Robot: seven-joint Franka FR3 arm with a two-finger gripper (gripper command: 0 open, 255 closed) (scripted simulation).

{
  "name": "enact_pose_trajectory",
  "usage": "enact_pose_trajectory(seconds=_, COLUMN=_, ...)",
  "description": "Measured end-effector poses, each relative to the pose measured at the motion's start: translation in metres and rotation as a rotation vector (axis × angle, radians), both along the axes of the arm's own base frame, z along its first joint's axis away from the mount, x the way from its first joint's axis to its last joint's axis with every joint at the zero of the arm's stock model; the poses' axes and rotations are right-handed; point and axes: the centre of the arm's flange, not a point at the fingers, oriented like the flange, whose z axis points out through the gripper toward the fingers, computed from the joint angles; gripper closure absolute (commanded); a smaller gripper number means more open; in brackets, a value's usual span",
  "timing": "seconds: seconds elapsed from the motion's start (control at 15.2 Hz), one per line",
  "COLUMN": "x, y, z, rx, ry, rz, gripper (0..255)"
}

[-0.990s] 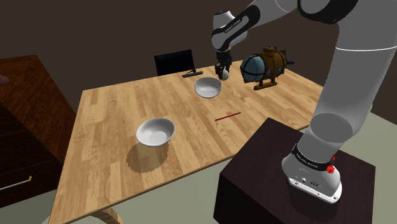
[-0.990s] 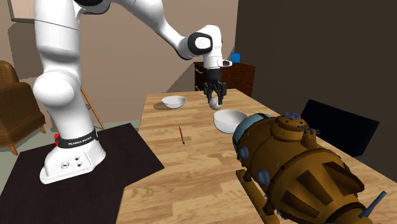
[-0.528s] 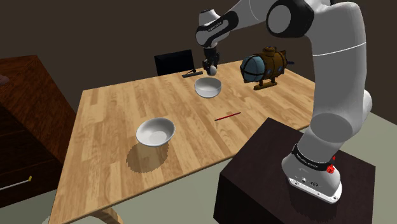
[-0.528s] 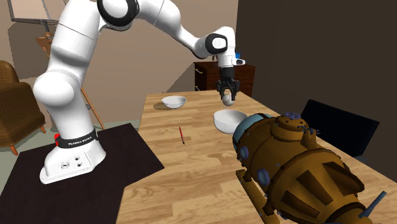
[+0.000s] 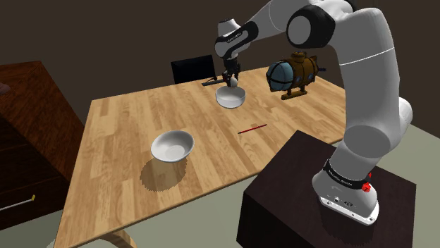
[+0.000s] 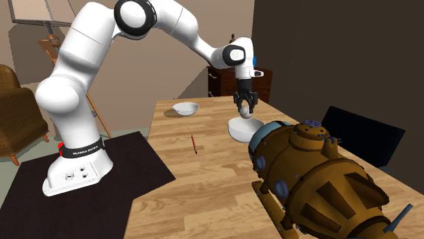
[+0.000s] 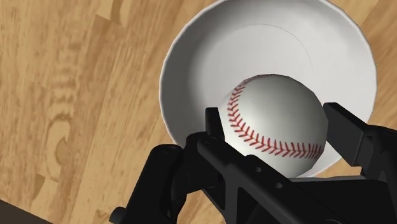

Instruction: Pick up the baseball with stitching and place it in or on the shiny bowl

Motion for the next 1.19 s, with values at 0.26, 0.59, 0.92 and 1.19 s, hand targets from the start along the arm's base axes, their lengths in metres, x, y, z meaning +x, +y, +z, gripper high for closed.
enact_pose_trajectory(seconds=0.26, x=0.001, y=-0.001, z=-0.022, rx=0.000, ry=0.000, rz=0.000, gripper=255)
enact_pose_trajectory(seconds=0.59, x=0.000, y=-0.001, z=-0.039, rx=0.000, ry=0.000, rz=0.000, gripper=255)
enact_pose_trajectory(seconds=0.92, x=0.001, y=-0.001, z=-0.040, rx=0.000, ry=0.000, rz=0.000, gripper=0)
enact_pose_trajectory(seconds=1.19, x=0.001, y=-0.001, z=-0.040, rx=0.000, ry=-0.001, rz=0.000, gripper=0)
